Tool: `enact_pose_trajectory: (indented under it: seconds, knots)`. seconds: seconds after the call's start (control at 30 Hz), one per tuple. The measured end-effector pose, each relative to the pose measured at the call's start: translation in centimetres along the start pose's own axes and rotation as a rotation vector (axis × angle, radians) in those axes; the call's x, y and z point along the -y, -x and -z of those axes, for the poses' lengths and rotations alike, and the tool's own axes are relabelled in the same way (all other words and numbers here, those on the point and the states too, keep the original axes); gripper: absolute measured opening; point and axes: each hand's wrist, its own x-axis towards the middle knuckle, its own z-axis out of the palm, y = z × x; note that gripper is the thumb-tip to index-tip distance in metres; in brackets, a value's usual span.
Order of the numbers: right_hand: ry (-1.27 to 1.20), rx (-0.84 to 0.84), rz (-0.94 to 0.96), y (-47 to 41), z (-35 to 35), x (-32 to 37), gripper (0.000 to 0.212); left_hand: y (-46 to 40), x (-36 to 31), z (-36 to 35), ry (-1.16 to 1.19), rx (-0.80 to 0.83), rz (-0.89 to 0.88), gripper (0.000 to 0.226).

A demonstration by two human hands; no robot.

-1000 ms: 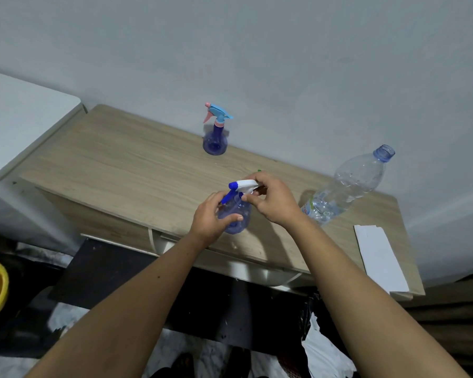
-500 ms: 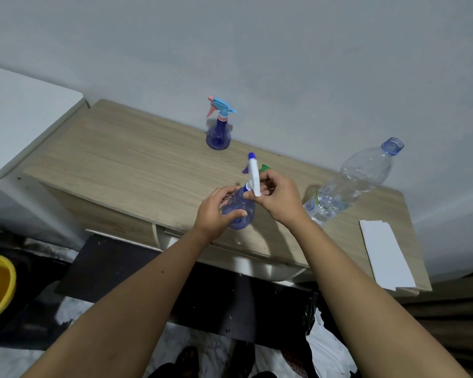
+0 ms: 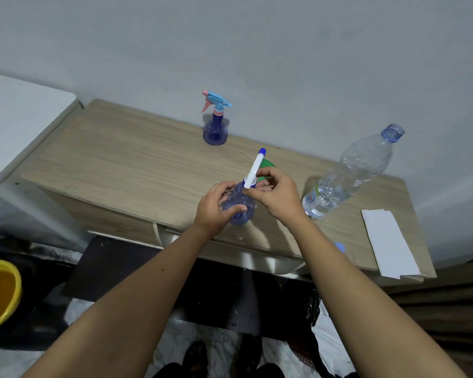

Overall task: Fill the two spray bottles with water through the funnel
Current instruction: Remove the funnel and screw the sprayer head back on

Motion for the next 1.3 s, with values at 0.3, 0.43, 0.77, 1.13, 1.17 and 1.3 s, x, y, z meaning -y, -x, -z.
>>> enact_pose_trajectory:
  seconds: [0.3, 0.43, 0.77, 1.13, 1.17, 1.3]
  knots:
    - [-0.072, -0.059, -0.052, 0.1, -0.5, -0.2, 0.047, 0.0, 0.1, -0.2, -0.004, -0.01, 0.002, 0.06]
    - [-0.096, -0.003, -0.039, 0.1, -0.1, -0.3, 0.038, 0.0, 0.1, -0.1, 0.001, 0.005, 0.012, 0.065]
    - [-0.129, -0.013, -0.052, 0.2, -0.2, -0.5, 0.043, 0.1, -0.1, -0.1, 0.02, 0.004, 0.005, 0.065]
    - [-0.095, 0.041, -0.003, -0.2, 0.0, -1.0, 0.04, 0.0, 0.1, -0.1, 0.025, 0.015, 0.029, 0.07]
    - [-0.086, 0.032, 0.0, -0.4, 0.0, -1.0, 0.039, 0.0, 0.1, 0.0, 0.018, 0.014, 0.028, 0.07]
    - [-0.097, -0.066, -0.037, -0.4, -0.6, -1.1, 0.045, -0.1, -0.1, 0.0, -0.013, 0.001, 0.008, 0.065]
